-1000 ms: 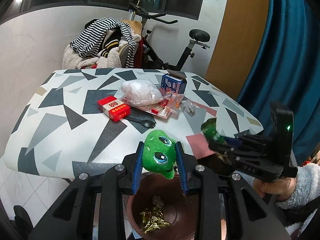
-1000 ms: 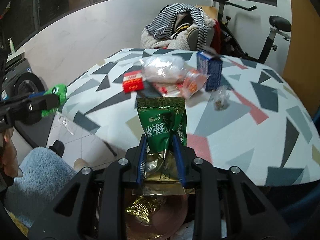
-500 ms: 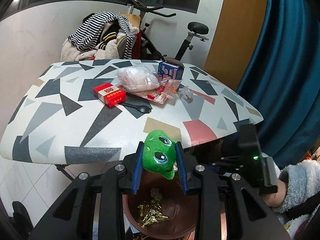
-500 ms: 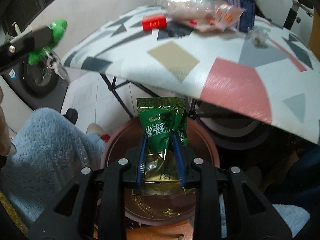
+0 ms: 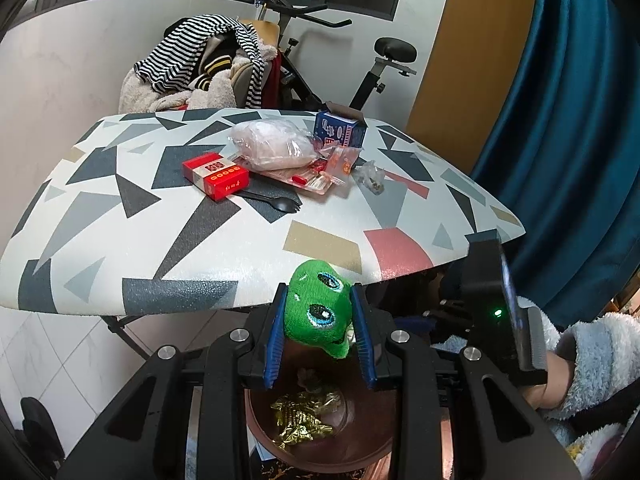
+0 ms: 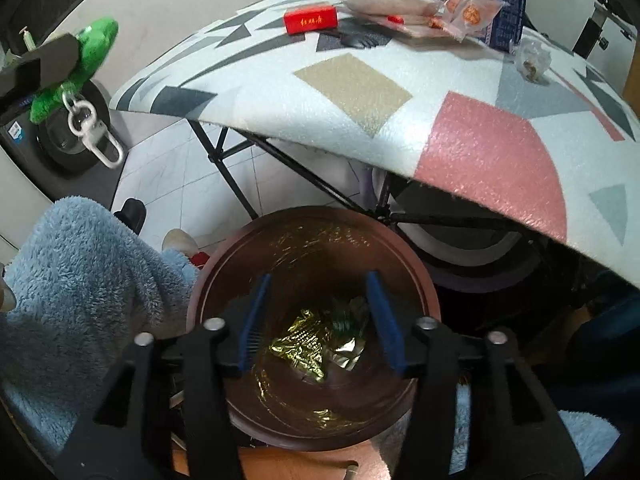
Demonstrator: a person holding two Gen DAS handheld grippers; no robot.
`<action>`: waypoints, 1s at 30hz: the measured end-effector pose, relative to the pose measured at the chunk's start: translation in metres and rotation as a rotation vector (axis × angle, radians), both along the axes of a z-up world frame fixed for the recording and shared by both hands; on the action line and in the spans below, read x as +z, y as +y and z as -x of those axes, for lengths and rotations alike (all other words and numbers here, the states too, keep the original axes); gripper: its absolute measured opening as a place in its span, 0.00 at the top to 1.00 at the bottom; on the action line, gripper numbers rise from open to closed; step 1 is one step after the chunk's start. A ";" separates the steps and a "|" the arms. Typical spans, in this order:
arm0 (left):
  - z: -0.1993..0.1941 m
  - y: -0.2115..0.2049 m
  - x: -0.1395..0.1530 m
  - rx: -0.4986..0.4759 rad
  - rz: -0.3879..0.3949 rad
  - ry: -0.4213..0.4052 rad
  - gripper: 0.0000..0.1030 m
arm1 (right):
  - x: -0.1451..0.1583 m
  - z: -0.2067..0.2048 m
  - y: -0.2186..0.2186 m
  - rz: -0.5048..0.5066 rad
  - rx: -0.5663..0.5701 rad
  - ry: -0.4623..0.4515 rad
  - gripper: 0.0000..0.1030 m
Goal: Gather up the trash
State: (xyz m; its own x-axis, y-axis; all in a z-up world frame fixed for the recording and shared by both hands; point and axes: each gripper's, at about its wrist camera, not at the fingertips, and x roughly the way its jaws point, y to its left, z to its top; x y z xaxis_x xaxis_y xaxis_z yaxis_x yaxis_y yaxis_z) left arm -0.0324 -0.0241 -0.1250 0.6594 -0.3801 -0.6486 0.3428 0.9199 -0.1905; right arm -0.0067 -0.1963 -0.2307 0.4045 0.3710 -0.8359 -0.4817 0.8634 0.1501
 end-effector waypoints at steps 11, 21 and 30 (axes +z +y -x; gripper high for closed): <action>0.004 0.006 -0.016 -0.018 0.012 -0.003 0.70 | 0.048 0.008 -0.035 -0.049 -0.124 -0.264 0.06; 0.001 0.003 -0.051 -0.051 0.002 0.042 0.70 | 0.060 -0.002 -0.060 -0.081 -0.233 -0.316 0.06; -0.008 -0.001 -0.072 -0.058 -0.027 0.096 0.70 | 0.054 -0.006 -0.058 -0.075 -0.250 -0.296 0.06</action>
State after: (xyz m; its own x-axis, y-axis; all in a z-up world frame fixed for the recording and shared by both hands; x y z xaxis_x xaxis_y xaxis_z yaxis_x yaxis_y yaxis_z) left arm -0.0246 -0.0254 -0.1970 0.5710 -0.3973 -0.7184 0.3769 0.9043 -0.2005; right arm -0.0009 -0.2543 -0.1766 0.7097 0.2862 -0.6437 -0.2896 0.9515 0.1037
